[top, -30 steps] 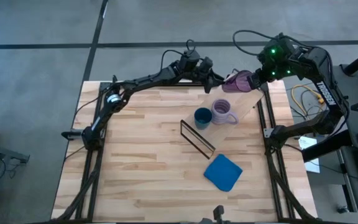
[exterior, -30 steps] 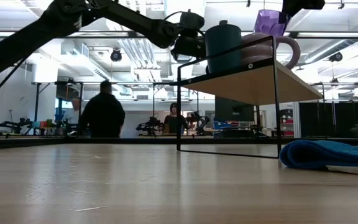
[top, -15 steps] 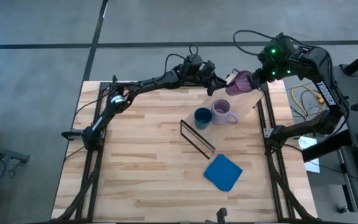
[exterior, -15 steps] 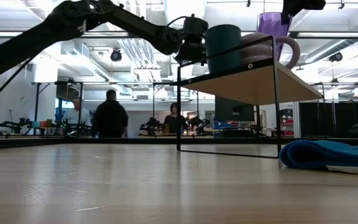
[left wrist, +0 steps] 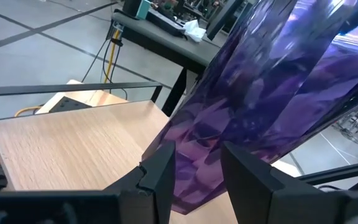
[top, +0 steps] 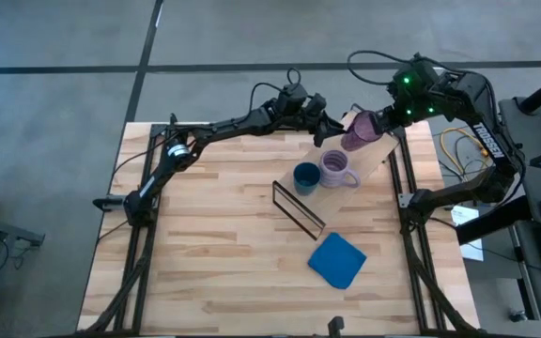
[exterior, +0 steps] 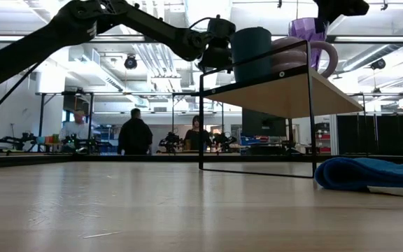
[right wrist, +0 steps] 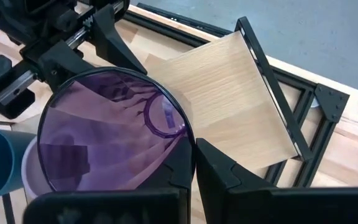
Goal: Stack small to large cups/mugs on shelf
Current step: Put the violet cup on the shelf
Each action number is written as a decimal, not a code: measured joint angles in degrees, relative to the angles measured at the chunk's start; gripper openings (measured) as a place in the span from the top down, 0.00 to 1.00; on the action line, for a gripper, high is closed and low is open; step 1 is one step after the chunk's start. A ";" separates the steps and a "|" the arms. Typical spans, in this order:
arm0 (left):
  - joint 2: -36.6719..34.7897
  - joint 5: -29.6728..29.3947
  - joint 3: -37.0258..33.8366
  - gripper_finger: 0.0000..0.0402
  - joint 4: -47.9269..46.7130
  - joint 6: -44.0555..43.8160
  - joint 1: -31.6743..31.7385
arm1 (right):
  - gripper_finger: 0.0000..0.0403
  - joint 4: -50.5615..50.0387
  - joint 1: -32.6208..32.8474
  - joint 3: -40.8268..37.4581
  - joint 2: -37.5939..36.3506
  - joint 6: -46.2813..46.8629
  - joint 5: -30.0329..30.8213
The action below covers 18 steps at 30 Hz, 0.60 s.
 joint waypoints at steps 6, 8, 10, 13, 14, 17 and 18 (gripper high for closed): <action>0.00 0.02 -0.11 0.72 -0.31 0.00 -0.20 | 0.98 0.02 0.00 0.00 0.00 0.64 -0.03; 0.00 0.01 -0.13 0.72 -0.57 0.03 -0.38 | 0.98 0.00 0.00 0.00 0.00 1.30 -0.07; 0.00 0.02 -0.13 0.72 -0.65 0.03 -0.64 | 0.98 0.00 0.00 0.00 0.00 2.22 -0.06; 0.13 0.00 -0.15 0.72 -0.64 0.20 -1.03 | 0.98 0.00 0.00 0.00 0.00 2.47 -0.05; 0.29 0.00 -0.15 0.72 -0.58 0.33 -1.16 | 0.98 0.00 0.00 0.00 0.00 2.48 -0.06; 0.48 0.12 -0.21 0.72 -0.89 0.09 -1.43 | 0.98 0.07 0.02 -0.11 0.00 2.56 -0.09; 0.48 0.13 -0.22 0.72 -1.44 0.17 -1.48 | 0.98 0.09 0.02 -0.30 0.00 2.58 -0.12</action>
